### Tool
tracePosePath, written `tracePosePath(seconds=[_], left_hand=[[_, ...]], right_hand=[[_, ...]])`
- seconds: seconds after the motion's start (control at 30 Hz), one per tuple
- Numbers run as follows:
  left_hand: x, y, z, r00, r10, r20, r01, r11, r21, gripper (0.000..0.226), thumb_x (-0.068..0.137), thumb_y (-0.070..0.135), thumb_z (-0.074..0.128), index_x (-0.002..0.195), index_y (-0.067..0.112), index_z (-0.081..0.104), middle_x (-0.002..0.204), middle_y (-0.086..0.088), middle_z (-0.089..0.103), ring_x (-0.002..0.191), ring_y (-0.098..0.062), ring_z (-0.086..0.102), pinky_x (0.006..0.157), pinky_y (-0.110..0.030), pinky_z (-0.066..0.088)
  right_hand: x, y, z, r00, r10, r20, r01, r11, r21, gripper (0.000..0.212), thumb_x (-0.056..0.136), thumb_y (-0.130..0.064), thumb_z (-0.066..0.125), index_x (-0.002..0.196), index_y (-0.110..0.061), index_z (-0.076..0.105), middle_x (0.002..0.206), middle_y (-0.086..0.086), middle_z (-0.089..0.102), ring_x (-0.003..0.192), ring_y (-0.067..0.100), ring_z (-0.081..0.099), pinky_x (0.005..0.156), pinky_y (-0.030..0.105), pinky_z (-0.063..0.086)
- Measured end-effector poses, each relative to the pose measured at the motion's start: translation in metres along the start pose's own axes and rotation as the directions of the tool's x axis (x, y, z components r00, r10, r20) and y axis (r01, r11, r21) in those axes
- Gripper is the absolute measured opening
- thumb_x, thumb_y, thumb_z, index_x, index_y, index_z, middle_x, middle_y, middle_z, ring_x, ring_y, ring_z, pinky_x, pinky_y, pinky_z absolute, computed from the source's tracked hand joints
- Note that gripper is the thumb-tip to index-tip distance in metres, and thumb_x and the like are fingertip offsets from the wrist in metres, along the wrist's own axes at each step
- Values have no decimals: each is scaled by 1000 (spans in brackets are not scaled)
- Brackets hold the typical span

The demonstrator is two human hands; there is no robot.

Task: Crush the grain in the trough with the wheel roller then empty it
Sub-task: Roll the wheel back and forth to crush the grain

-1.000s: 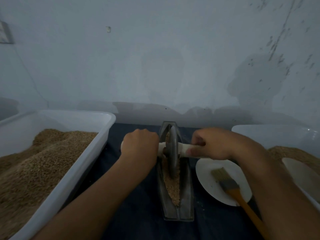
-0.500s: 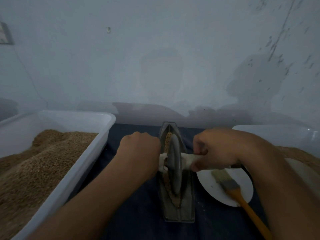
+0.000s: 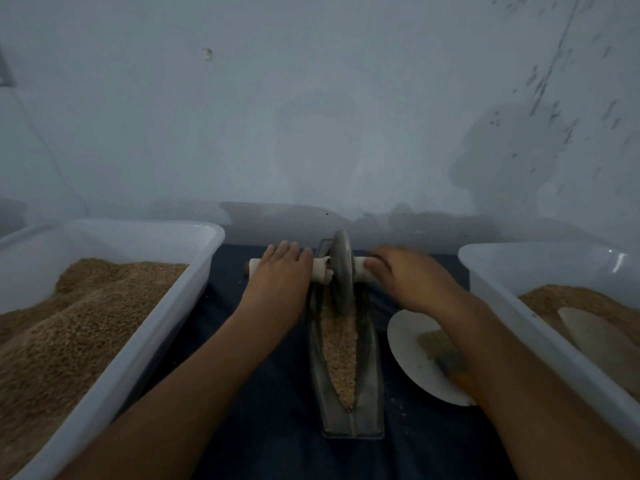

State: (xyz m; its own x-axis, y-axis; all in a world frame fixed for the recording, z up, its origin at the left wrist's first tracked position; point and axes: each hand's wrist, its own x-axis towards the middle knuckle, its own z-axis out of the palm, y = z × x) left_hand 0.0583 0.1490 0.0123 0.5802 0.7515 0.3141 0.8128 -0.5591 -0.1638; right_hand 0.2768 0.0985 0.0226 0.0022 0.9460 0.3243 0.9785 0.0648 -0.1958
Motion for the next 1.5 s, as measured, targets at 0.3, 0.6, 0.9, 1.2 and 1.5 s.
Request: tracePosePath(seconds=[0.3,0.6,0.9,1.2,1.5], left_hand=[[-15,6,-24,988,-138,66,138,990,7,22,92,24,61,112,19,51,105,-2,62,91,-22,58,66,-33,40],[-41,22,-67,977,-106,187,65,975,213,27,81,25,71,70,23,46,64,6,41,59,-12,39,46,-26,21],[-43,16,-69,966,-88,243,66,993,100,36,78,27,74,67,22,40,66,5,41,56,-10,36,54,-28,33],[-18,7,-14,978,-136,156,138,990,-1,52,92,29,56,140,31,38,128,-3,57,119,-28,53,103,-52,34],[-8,-12,28,980,-72,-187,45,988,-145,49,90,19,61,137,21,48,133,-2,58,120,-23,55,102,-34,35]], right_hand=[[-4,-8,-24,967,-12,254,25,999,-48,37,102,-50,40,91,-23,63,86,0,64,76,18,58,69,35,49],[-34,-38,-76,880,4,475,60,991,-119,48,72,-74,65,80,-27,74,78,-1,72,66,16,68,57,33,55],[-38,-44,-80,884,26,467,49,988,-148,43,71,-74,66,81,-33,73,79,-7,72,69,10,68,64,32,58],[-8,-13,-29,946,48,320,-34,998,-49,39,103,-51,37,86,-23,59,83,0,61,73,15,56,59,32,38],[3,-14,13,976,-53,-211,2,972,-235,41,105,-44,29,93,-22,61,88,3,64,82,28,59,65,33,28]])
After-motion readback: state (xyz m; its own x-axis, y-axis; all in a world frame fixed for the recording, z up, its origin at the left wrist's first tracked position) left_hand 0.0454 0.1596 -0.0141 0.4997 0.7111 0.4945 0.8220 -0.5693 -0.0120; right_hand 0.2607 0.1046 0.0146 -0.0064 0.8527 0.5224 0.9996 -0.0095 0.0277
